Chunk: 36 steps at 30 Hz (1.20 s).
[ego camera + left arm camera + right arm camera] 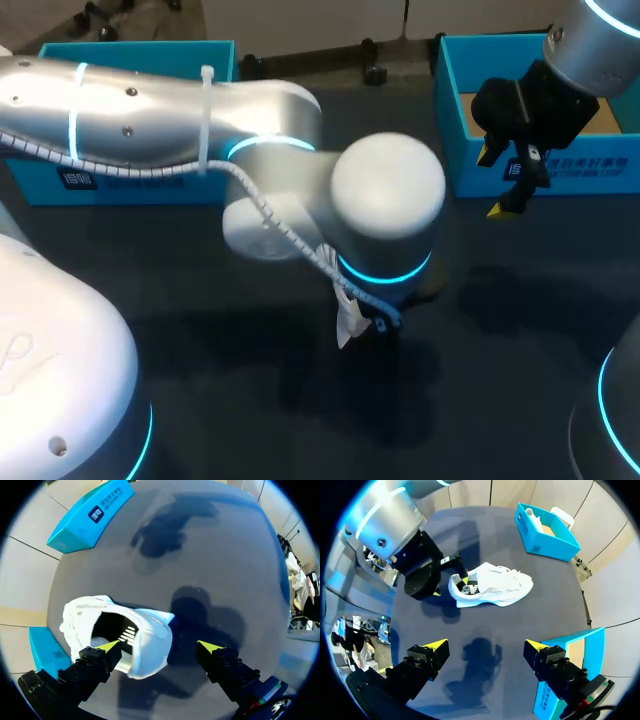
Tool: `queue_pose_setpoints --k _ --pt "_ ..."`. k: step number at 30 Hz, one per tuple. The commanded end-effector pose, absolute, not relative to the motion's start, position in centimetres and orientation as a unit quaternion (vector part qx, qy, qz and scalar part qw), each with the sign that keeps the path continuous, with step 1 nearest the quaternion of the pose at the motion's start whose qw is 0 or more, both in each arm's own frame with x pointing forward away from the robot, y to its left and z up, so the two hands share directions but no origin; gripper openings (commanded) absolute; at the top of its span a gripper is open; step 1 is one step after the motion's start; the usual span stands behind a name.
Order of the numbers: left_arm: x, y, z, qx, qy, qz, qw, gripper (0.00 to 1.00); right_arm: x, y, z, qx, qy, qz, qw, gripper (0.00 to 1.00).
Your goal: Take the shoe out of the shoebox, open the shoe tongue, remove and reinsert the insole, then place the shoe into the shoebox
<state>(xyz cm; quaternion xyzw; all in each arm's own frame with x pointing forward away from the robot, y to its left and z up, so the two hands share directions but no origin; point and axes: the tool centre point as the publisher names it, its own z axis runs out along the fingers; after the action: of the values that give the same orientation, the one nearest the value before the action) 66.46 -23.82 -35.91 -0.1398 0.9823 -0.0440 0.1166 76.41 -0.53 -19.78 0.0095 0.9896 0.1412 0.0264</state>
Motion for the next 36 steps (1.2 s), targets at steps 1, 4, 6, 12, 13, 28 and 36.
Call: queue_pose_setpoints --k 1,4,6,12,13,28,36 --pt "67.0 -23.9 -37.3 -0.12 0.986 -0.044 0.103 1.0 76.5 -0.5 -19.9 0.009 0.99 0.14 0.026 1.0" --pt "67.1 -24.1 -37.8 -0.09 0.99 -0.042 0.096 1.0 76.5 -0.5 -19.9 0.009 0.99 0.14 0.026 1.0" --pt "67.2 -24.2 -38.3 -0.08 0.992 -0.036 0.096 1.0 76.5 -0.5 -19.9 0.009 0.99 0.14 0.026 1.0" --pt "67.0 -24.4 -39.5 -0.044 0.994 -0.033 0.098 1.0 76.5 -0.5 -19.9 0.009 0.99 0.14 0.026 1.0" --pt "66.9 -24.4 -39.7 -0.043 0.994 -0.033 0.096 1.0 76.5 -0.5 -19.9 0.009 0.99 0.14 0.026 1.0" --pt "67.0 -23.8 -41.7 -0.031 0.997 -0.041 0.055 0.57 76.5 -0.5 -19.9 0.009 0.99 0.14 0.026 1.0" --pt "66.9 -23.3 -41.4 -0.024 0.998 -0.049 0.04 0.04 76.5 -0.5 -19.9 0.009 0.99 0.14 0.026 1.0"
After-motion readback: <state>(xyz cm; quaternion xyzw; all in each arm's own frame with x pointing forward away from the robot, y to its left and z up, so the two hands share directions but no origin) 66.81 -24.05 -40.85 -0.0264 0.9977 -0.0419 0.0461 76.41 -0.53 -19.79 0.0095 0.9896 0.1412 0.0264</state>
